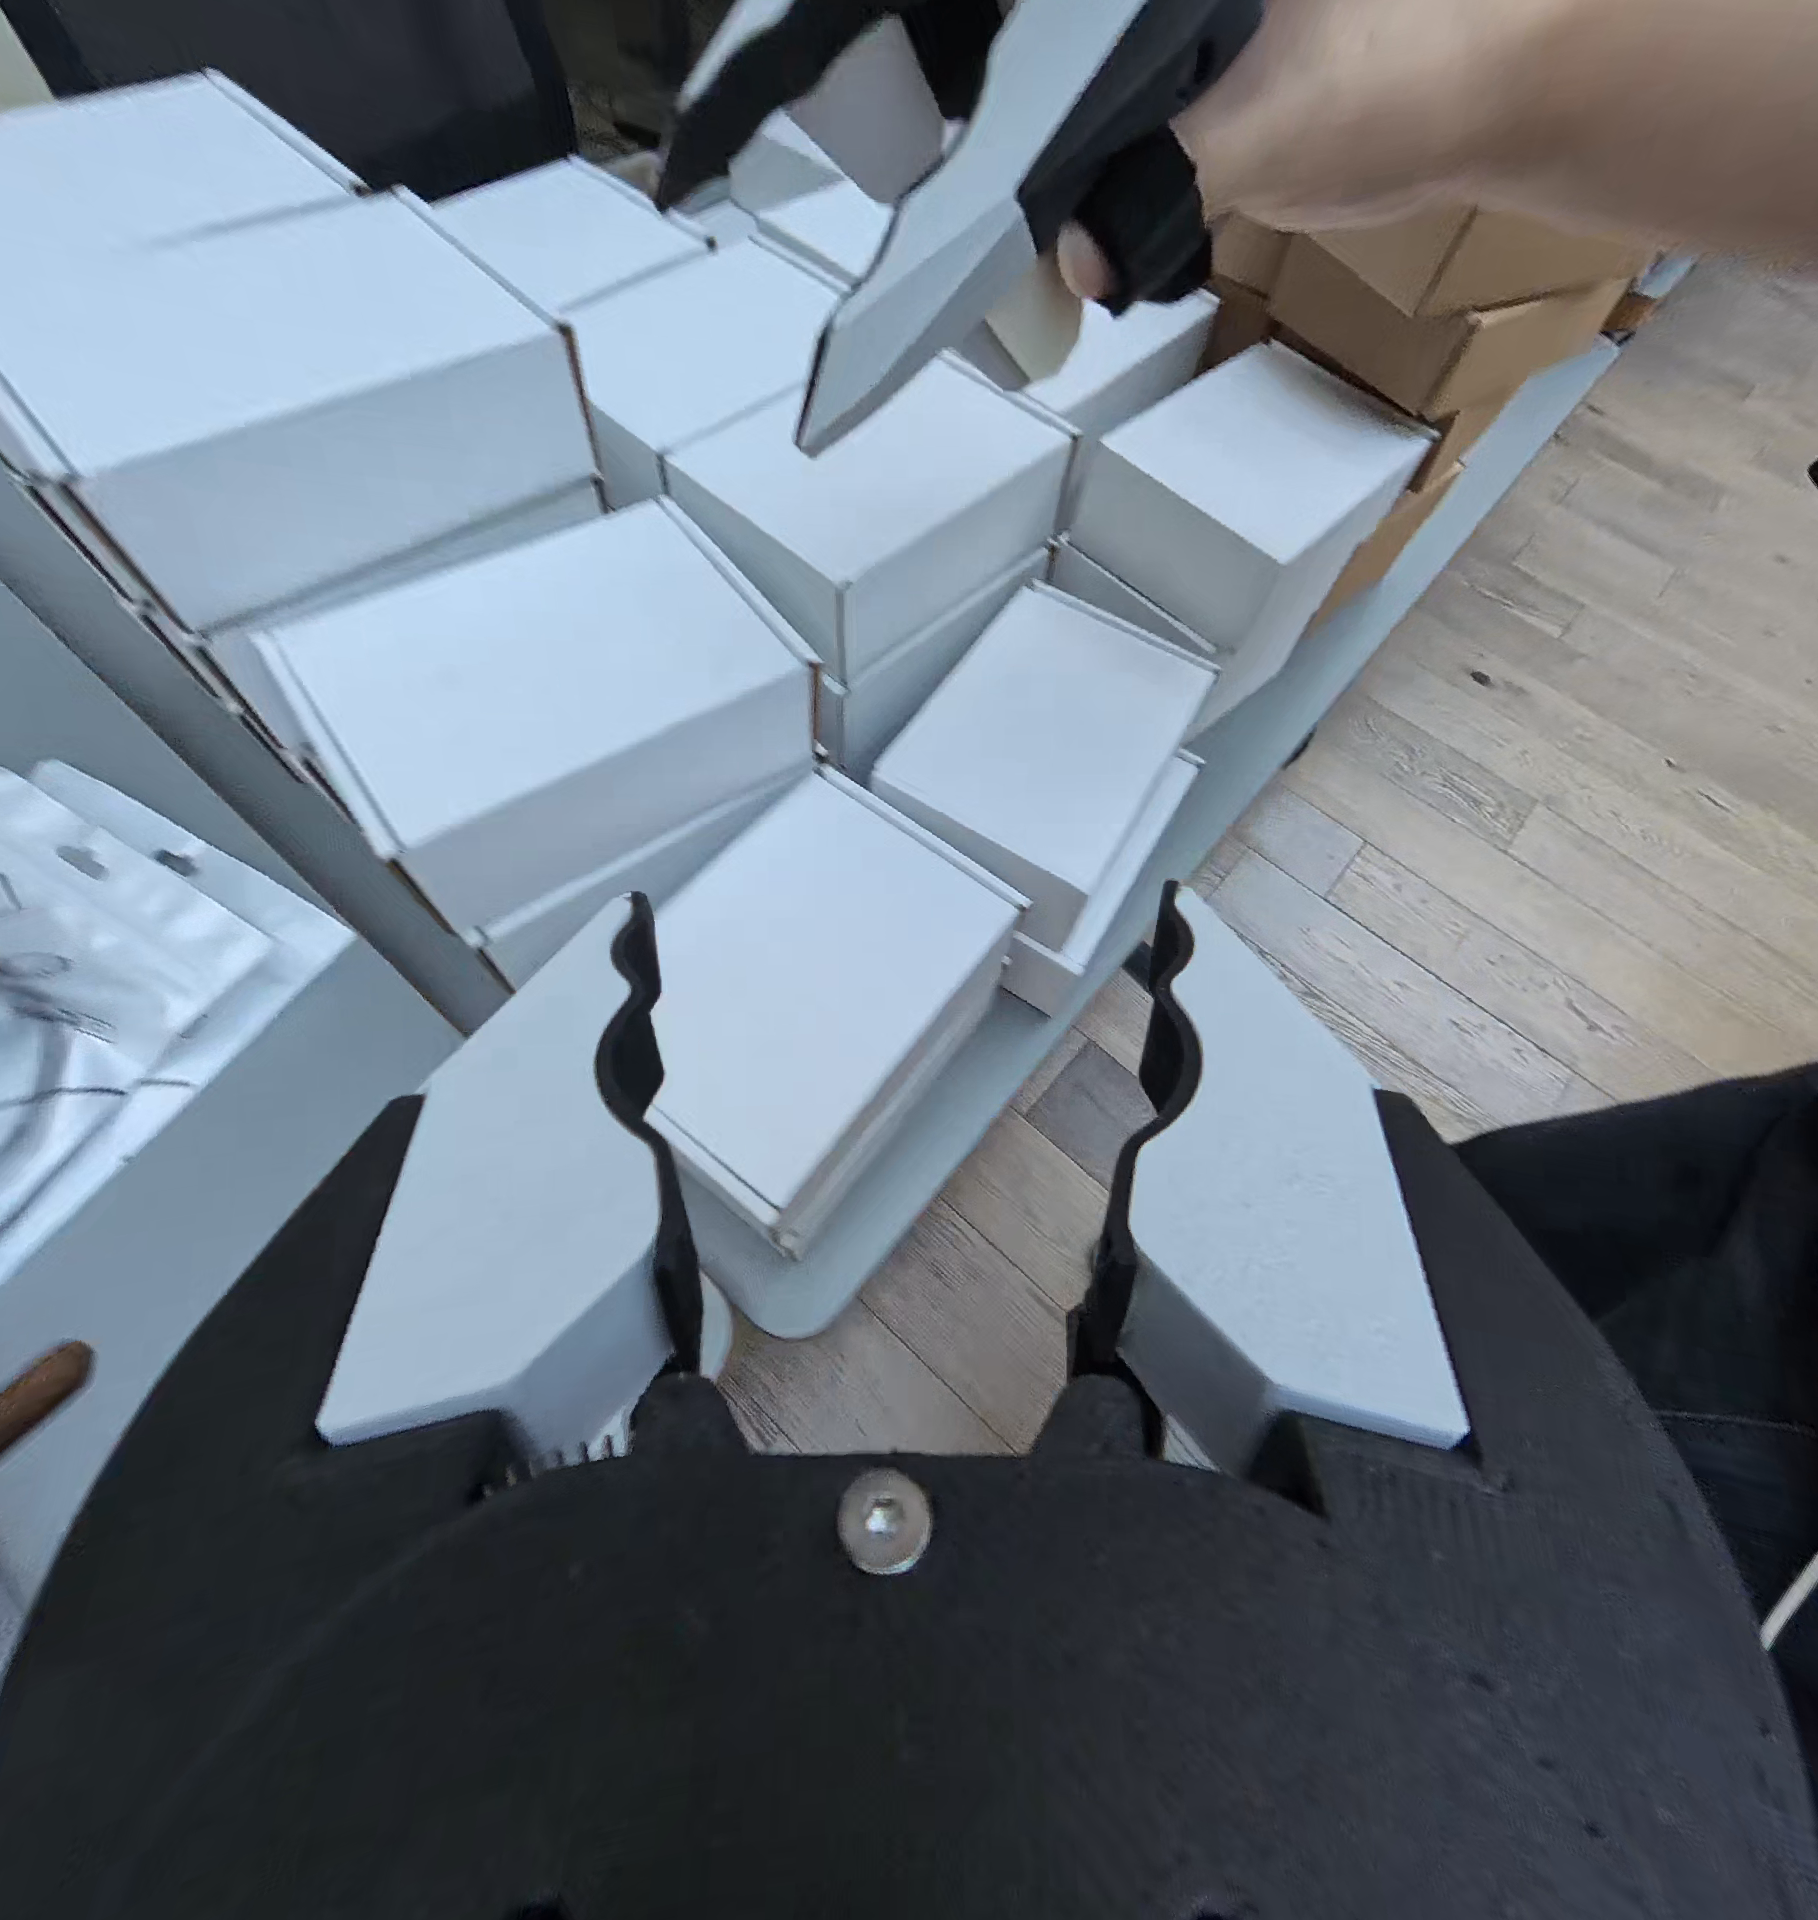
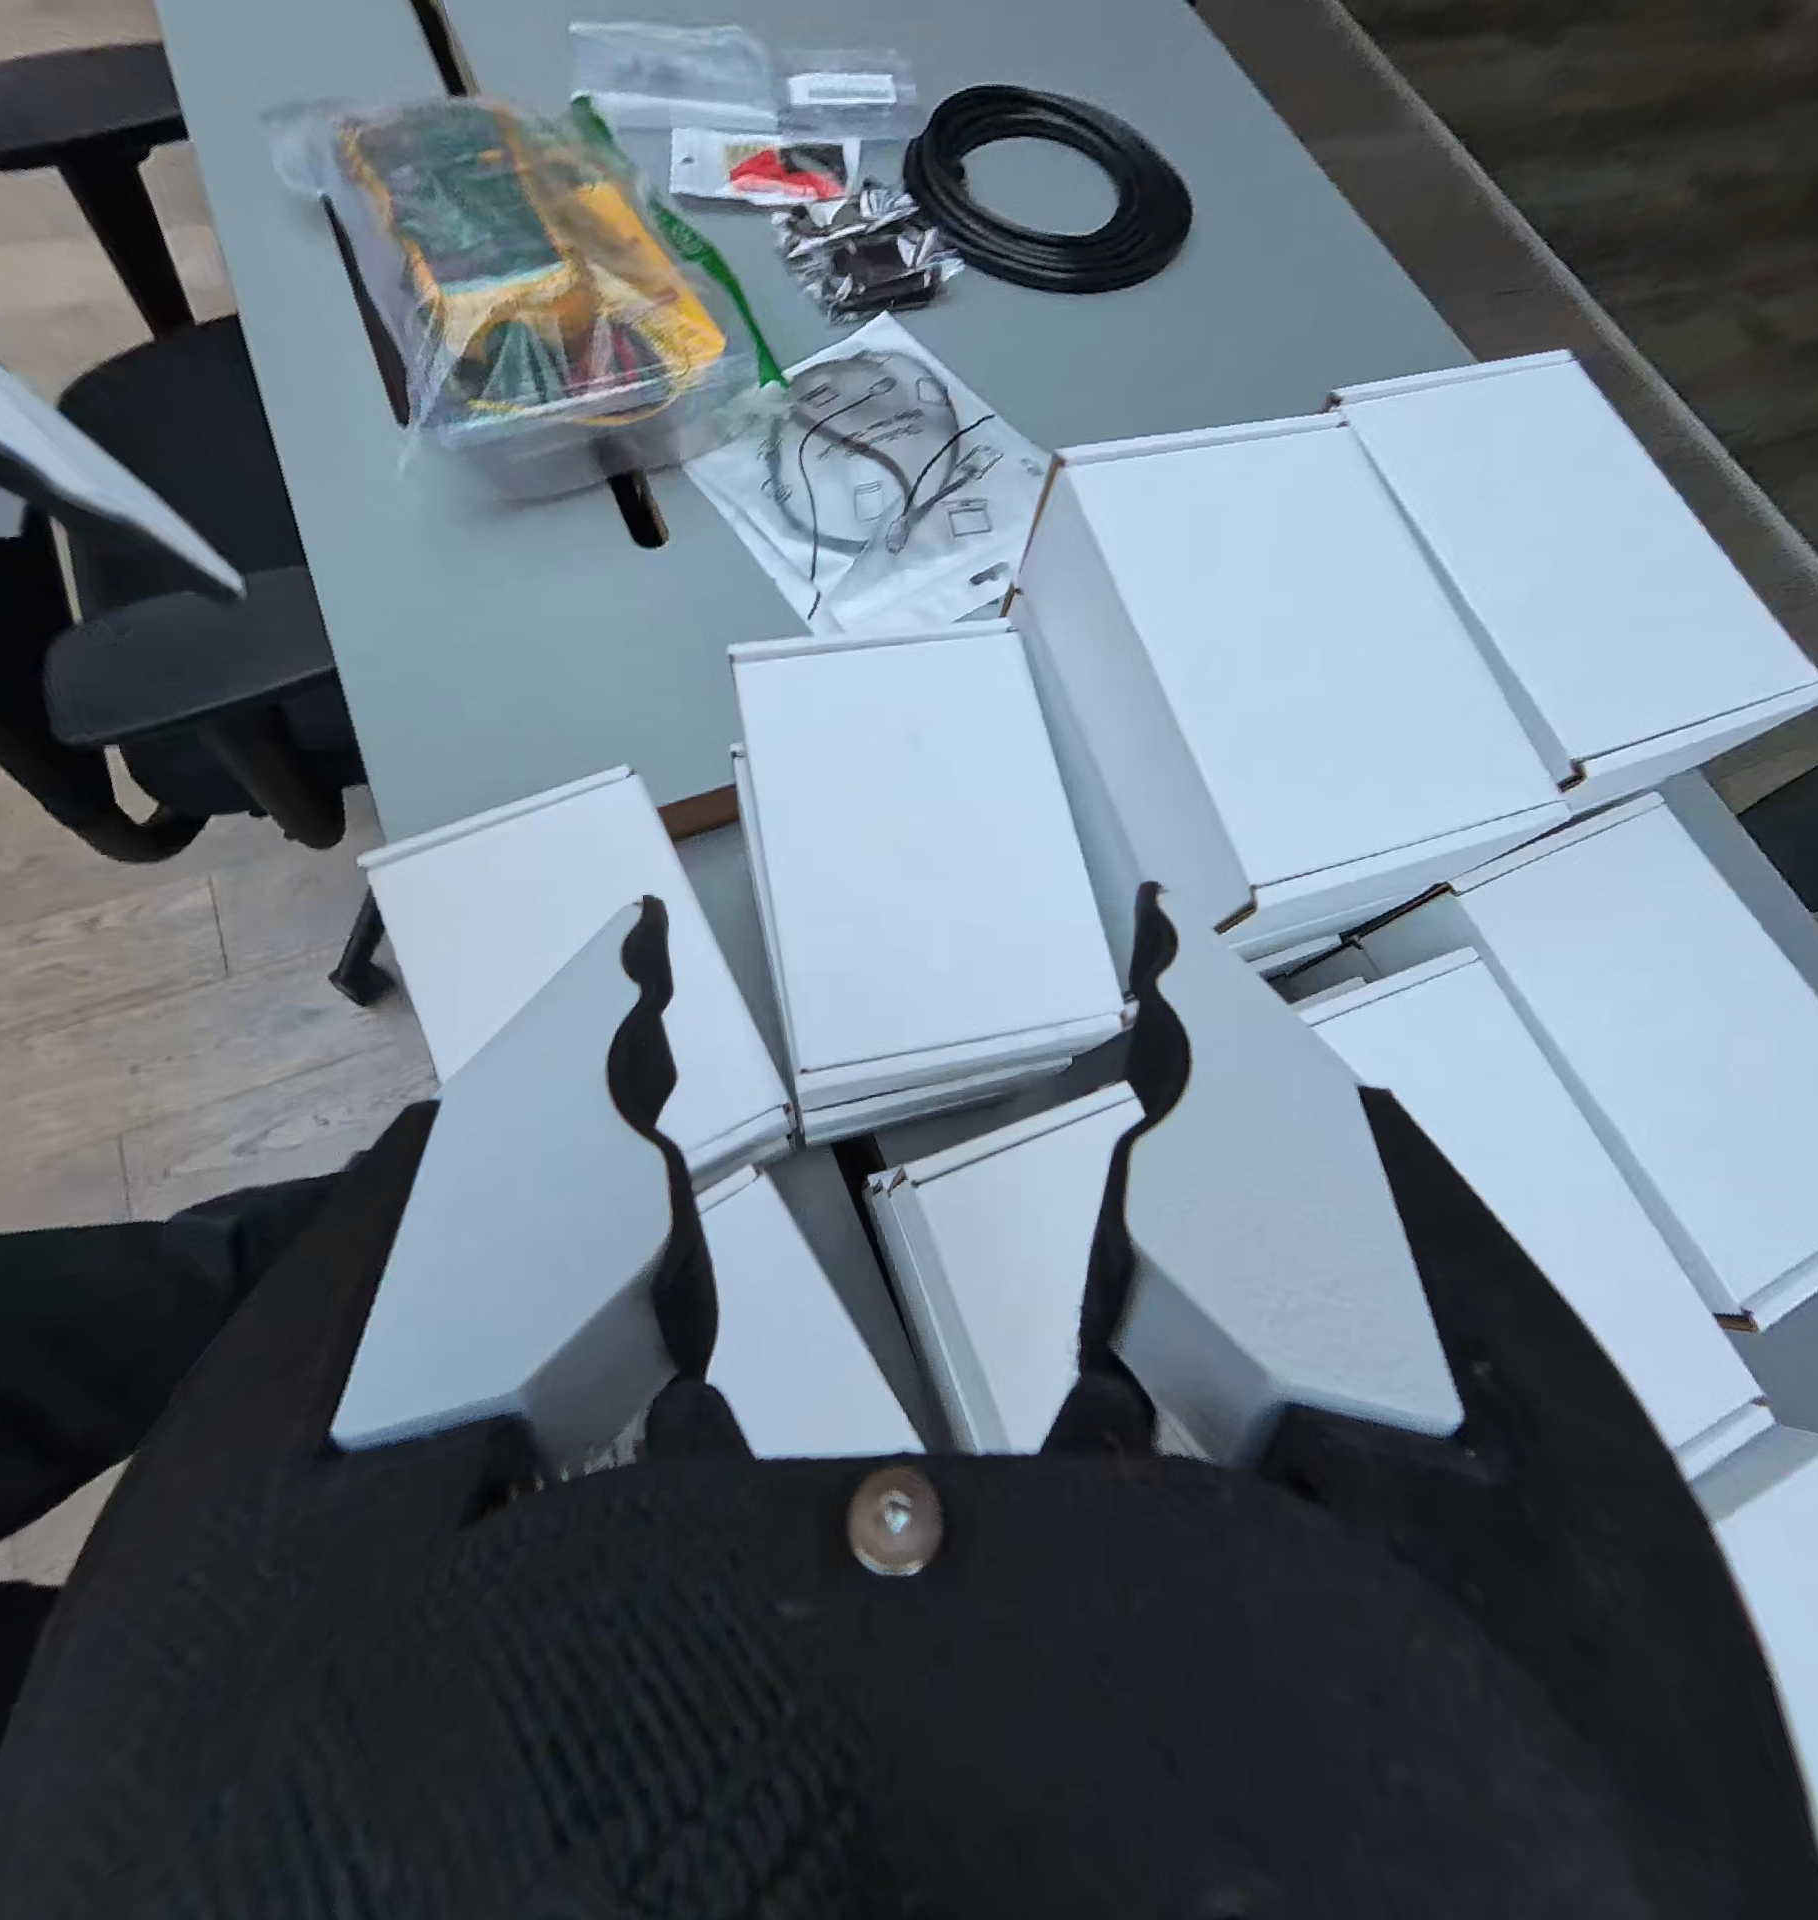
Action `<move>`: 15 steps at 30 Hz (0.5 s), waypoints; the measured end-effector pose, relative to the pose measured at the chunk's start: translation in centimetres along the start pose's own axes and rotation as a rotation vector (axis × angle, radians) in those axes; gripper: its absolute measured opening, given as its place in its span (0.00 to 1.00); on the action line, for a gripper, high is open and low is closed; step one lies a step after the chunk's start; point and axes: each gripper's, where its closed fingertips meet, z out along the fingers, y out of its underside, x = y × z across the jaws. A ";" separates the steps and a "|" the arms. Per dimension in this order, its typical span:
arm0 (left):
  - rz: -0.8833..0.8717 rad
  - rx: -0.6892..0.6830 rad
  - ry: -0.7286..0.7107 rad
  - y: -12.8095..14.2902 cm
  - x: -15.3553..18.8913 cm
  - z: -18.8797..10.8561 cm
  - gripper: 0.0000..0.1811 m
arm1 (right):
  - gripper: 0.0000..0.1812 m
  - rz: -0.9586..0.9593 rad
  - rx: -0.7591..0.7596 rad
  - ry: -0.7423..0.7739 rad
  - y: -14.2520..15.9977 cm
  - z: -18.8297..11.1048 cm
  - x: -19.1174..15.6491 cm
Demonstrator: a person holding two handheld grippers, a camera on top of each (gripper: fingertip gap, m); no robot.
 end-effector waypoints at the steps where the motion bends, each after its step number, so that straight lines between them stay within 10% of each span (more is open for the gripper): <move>1: 0.021 0.026 0.000 -1.1 -2.1 0.1 0.52 | 0.47 0.034 0.016 -0.011 -0.3 0.3 0.4; 10: 0.570 -0.161 0.208 -11.4 -18.0 8.3 0.58 | 0.65 -0.128 -0.212 -0.046 2.7 8.4 -0.3; 15: 0.751 -0.356 0.370 -13.6 -21.3 15.6 0.58 | 0.66 -0.127 -0.400 -0.065 5.9 11.1 -0.4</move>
